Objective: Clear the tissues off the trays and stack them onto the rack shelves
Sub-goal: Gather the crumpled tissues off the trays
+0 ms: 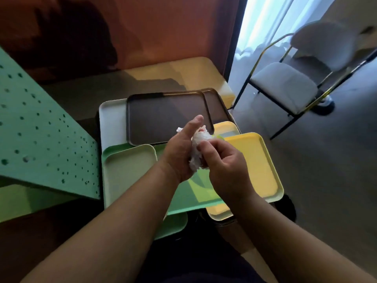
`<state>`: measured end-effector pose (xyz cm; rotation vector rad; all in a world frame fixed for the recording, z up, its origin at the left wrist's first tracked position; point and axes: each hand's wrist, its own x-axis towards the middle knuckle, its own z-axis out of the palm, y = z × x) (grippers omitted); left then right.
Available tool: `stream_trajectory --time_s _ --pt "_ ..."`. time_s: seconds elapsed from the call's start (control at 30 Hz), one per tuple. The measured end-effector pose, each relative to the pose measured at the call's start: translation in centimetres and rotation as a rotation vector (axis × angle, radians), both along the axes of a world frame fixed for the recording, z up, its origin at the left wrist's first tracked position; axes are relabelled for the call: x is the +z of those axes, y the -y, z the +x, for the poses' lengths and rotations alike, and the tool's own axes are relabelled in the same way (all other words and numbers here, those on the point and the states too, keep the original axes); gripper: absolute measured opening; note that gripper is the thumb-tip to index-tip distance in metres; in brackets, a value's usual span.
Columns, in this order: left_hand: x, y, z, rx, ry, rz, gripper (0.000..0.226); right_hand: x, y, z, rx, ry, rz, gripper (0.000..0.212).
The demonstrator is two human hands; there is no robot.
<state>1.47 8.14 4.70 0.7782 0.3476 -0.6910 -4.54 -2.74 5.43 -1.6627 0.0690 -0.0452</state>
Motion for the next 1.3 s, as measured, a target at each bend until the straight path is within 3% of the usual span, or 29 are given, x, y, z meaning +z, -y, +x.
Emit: stream_trajectory --time_s 0.17,0.27,0.37,0.53,0.63,0.73,0.8,0.97,1.3 --pt "1.7 8.9 -2.4 -0.205 0.028 0.092 0.036 -1.2 7.5 -2.7 -0.240 0.251 -0.568 0.034" --pt "1.8 15.3 -4.0 -0.241 -0.040 0.049 0.051 -1.9 13.0 -3.5 -0.372 0.361 -0.622 0.039" --pt "1.0 21.3 -5.1 -0.282 -0.068 0.117 0.076 -2.9 18.4 -5.2 -0.361 0.306 -0.665 0.048" --pt "-0.2 30.1 -7.0 -0.514 -0.092 0.224 0.063 -4.3 26.2 -9.2 -0.451 0.300 -0.563 0.060" --pt "-0.9 33.8 -8.1 -0.697 -0.079 0.291 0.066 -4.6 30.8 -10.4 -0.498 0.323 -0.586 0.028" --pt "-2.4 36.9 -9.3 -0.821 -0.143 0.333 0.080 -6.6 34.6 -11.6 -0.505 0.053 -0.572 0.033" --pt "-3.8 38.9 -10.4 -0.838 -0.161 0.477 0.081 -8.7 36.6 -12.5 -0.521 -0.157 -0.563 0.040" --pt "-6.6 41.5 -12.6 -0.806 -0.025 0.626 0.027 -12.8 39.7 -14.7 -0.634 -0.524 -0.402 0.040" --pt "-11.0 41.7 -13.4 -1.116 0.255 0.753 0.053 -18.4 43.9 -12.8 -0.711 -0.863 -0.197 0.046"
